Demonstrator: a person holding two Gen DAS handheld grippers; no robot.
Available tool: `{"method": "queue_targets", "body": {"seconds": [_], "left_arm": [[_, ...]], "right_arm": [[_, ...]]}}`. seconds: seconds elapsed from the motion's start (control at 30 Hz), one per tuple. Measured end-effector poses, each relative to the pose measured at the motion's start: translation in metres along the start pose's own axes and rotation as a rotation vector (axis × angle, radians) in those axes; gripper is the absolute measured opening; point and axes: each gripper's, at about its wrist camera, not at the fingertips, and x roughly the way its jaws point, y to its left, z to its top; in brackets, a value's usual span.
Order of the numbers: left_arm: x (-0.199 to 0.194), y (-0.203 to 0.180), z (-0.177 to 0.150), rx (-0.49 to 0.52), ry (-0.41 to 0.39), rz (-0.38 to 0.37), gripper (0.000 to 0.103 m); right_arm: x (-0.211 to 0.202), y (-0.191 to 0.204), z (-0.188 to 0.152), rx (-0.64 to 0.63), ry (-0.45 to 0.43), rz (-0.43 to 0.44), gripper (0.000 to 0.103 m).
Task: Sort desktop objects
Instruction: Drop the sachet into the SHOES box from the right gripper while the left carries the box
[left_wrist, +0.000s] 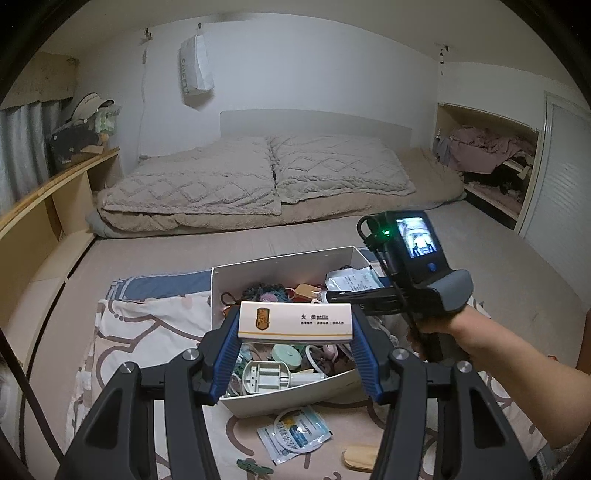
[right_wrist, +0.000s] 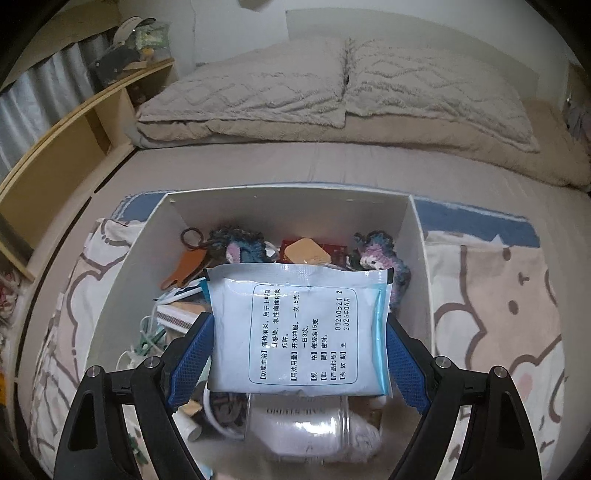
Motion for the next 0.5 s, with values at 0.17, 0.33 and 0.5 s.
{"method": "queue_targets", "body": {"seconds": [0.17, 0.33, 0.5], "left_arm": [[0.004, 0.003, 0.002, 0.025, -0.009, 0.037, 0.056], [0.014, 0.006, 0.004, 0.004, -0.001, 0.043, 0.056], [0.023, 0.009, 0.009, -0.038, 0.0, 0.032, 0.056]], "right_arm": [[0.023, -0.008, 0.005, 0.021, 0.046, 0.028, 0.088], [0.042, -0.012, 0.016, 0.013, 0.071, -0.05, 0.088], [0.058, -0.015, 0.02, -0.016, 0.07, -0.142, 0.088]]}}
